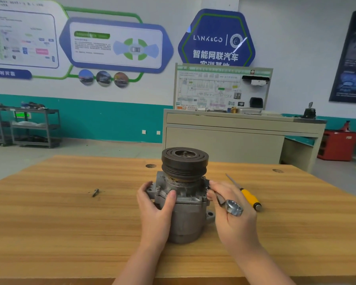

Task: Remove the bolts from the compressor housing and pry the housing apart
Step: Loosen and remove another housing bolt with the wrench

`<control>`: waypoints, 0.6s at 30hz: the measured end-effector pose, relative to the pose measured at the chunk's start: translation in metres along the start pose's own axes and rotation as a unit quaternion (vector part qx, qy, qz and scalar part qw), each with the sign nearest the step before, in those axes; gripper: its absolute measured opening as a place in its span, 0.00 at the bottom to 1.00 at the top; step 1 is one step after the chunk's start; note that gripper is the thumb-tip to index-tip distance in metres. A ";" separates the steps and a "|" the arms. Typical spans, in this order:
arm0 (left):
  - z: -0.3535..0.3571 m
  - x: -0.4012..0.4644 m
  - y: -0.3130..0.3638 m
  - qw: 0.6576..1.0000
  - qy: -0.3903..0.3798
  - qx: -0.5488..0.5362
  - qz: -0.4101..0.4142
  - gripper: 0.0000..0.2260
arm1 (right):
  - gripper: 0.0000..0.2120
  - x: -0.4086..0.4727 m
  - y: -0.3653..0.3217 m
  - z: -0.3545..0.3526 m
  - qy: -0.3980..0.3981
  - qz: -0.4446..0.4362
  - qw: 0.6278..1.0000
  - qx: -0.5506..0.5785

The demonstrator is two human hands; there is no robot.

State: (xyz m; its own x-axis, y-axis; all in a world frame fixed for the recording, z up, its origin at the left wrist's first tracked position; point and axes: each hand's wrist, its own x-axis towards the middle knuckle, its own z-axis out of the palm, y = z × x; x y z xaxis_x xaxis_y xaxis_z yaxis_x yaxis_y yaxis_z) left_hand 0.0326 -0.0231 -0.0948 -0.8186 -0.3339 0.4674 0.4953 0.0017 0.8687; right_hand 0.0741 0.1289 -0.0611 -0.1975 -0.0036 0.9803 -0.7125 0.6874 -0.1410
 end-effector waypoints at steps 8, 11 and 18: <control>0.000 0.000 0.000 1.000 0.000 -0.008 -0.013 0.38 | 0.11 0.000 -0.011 0.009 -0.041 -0.011 0.998 -0.041; 0.000 0.000 0.002 0.999 -0.009 -0.029 -0.033 0.38 | 0.12 0.001 -0.017 0.013 -0.035 0.007 0.998 -0.052; 0.001 -0.001 0.006 0.999 -0.003 -0.037 -0.038 0.35 | 0.11 -0.006 -0.030 0.026 0.006 0.067 0.996 -0.057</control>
State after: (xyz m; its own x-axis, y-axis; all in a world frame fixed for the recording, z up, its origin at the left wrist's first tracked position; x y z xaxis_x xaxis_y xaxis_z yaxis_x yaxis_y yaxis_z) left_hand 0.0356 -0.0214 -0.0901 -0.8558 -0.3251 0.4024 0.4525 -0.0933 0.8869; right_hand 0.0788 0.0895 -0.0660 -0.2781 0.1023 0.9551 -0.5992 0.7587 -0.2557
